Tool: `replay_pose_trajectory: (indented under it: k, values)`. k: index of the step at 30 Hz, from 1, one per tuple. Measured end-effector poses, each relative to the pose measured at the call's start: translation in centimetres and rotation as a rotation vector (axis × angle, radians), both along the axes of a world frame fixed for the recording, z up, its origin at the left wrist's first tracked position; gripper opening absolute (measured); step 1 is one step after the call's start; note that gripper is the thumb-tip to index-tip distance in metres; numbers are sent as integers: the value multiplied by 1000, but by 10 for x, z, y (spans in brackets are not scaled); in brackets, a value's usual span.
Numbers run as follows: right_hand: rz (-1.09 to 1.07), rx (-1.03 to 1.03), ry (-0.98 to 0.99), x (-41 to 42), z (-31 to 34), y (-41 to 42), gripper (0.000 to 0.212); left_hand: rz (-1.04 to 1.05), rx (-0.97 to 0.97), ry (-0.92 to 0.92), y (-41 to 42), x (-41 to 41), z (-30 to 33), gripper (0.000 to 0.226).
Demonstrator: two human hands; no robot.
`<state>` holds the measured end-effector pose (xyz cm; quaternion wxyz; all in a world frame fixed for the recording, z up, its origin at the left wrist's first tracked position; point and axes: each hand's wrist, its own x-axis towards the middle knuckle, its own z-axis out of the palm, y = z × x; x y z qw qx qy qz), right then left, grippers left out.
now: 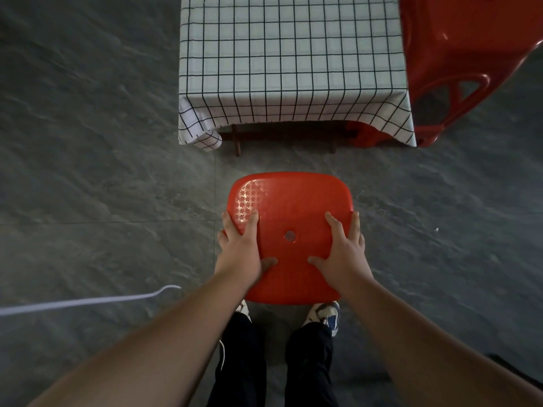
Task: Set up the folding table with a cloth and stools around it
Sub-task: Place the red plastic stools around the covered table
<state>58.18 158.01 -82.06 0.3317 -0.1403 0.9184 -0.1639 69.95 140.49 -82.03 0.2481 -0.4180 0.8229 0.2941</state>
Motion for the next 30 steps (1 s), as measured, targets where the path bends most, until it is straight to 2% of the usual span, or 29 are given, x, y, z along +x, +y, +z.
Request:
replay_pose_trajectory:
  k: [9,13,16,20,26,30]
  values:
    - [72,113,-84,-4,10,1,108,-28,7,-86,3,-6,10,117]
    - [121,122,-83,-14,34,-4,87,-48,72,-120,-12,-9,40,107]
    - [163,73,8,-15,78,-11,73,-62,-10,13,-22,-1,93,90]
    - [210,8,90,4,170,-18,69,-202,-134,158,-39,19,188,72]
    - [277,-56,194,51,313,-13,65,-377,-228,239,-42,52,317,67]
    - [210,-104,284,63,368,0,64,-400,-241,334,-44,47,380,67]
